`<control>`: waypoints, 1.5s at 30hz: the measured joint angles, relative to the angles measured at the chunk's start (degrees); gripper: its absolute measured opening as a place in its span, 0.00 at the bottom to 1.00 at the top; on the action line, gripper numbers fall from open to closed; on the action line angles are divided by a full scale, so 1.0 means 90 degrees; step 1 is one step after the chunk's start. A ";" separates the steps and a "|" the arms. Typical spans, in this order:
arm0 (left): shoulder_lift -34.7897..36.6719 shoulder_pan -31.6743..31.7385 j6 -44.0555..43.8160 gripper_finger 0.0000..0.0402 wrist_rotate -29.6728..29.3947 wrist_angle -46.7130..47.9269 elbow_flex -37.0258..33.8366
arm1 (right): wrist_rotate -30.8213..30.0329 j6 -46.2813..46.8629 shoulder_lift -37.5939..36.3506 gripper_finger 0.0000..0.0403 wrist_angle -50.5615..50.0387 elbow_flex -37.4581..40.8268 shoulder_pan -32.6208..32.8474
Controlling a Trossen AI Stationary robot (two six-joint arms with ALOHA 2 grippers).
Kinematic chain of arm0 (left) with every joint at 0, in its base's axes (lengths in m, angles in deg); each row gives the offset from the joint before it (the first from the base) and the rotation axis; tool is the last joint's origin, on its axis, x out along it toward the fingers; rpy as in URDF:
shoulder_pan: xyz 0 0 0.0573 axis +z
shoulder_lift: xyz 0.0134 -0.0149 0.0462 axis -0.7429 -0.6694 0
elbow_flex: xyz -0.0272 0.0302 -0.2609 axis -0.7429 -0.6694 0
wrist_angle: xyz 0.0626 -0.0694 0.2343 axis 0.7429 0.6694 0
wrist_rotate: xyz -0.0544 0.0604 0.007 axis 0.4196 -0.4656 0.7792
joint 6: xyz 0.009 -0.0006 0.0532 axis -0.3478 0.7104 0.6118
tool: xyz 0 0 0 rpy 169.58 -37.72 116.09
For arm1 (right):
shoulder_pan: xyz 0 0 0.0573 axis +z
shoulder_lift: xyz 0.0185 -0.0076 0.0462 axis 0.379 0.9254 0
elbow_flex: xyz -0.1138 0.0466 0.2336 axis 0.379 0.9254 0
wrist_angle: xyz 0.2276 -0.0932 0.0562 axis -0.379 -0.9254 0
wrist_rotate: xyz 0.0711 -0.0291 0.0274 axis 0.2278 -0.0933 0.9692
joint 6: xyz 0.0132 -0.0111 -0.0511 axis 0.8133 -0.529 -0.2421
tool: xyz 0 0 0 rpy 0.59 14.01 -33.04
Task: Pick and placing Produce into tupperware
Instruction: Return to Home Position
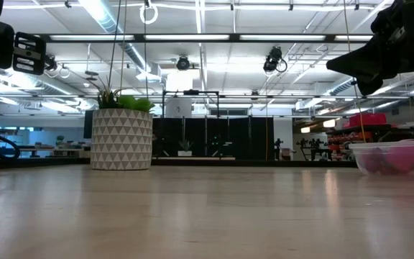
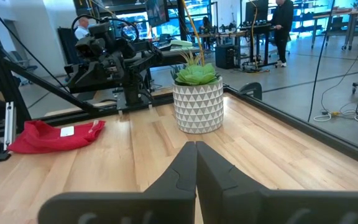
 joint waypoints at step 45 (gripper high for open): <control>0.0000 0.0000 -0.0001 0.35 0.0000 0.0002 0.0000 | -0.0002 0.0000 0.0000 0.01 0.0000 0.0000 -0.0001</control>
